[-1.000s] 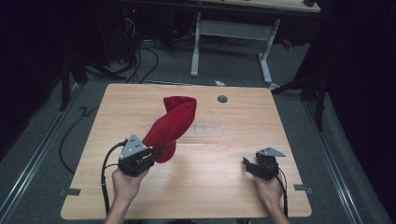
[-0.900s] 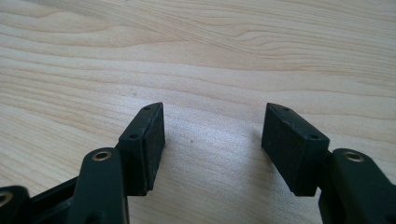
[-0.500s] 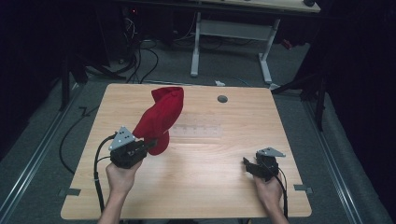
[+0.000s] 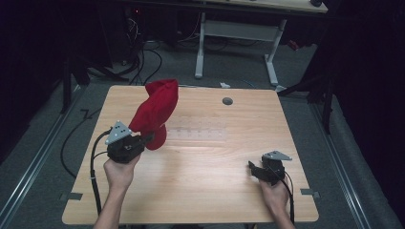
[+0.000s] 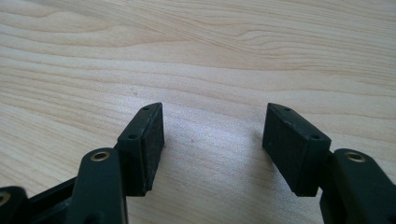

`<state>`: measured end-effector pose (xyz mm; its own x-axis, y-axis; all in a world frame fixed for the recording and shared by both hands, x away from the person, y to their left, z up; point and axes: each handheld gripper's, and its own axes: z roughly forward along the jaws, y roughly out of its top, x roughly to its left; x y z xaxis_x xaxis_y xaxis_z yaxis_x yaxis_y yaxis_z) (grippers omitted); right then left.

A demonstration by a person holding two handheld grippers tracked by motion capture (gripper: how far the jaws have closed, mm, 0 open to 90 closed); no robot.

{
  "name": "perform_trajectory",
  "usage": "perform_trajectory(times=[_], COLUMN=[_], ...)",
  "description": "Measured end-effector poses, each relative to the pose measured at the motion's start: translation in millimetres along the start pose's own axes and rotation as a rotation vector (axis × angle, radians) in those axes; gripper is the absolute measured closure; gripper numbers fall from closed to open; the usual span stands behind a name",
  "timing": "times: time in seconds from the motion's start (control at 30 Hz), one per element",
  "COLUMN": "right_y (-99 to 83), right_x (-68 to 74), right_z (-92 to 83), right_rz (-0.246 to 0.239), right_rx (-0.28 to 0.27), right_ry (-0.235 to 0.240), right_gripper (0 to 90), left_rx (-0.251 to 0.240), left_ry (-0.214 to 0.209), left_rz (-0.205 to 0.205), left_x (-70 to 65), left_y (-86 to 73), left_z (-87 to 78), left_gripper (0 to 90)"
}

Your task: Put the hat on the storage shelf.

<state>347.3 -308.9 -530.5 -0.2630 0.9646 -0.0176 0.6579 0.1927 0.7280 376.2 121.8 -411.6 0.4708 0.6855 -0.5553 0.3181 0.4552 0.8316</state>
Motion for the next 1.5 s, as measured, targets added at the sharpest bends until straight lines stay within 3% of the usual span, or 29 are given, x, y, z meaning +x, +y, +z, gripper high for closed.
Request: perform_trajectory(times=[0.87,1.3,1.5], right_y=[-0.1,-0.2,-0.2], right_x=[0.1,0.2,0.3], right_z=[0.0,-0.1,-0.1], right_rz=[-0.003,-0.006,-0.006], right_rx=[0.0,0.0,0.0], right_ry=[0.0,0.002,0.003], right_gripper=[38.8,38.5,38.5], left_rx=[-0.036,-0.056,-0.059], left_ry=[0.021,0.074,0.08], left_rz=[-0.014,-0.005,-0.007], left_x=[17.0,36.0,42.4], left_y=[14.2,15.1,14.0], left_z=[24.0,37.0,42.1], left_gripper=[85.3,85.3,85.3])
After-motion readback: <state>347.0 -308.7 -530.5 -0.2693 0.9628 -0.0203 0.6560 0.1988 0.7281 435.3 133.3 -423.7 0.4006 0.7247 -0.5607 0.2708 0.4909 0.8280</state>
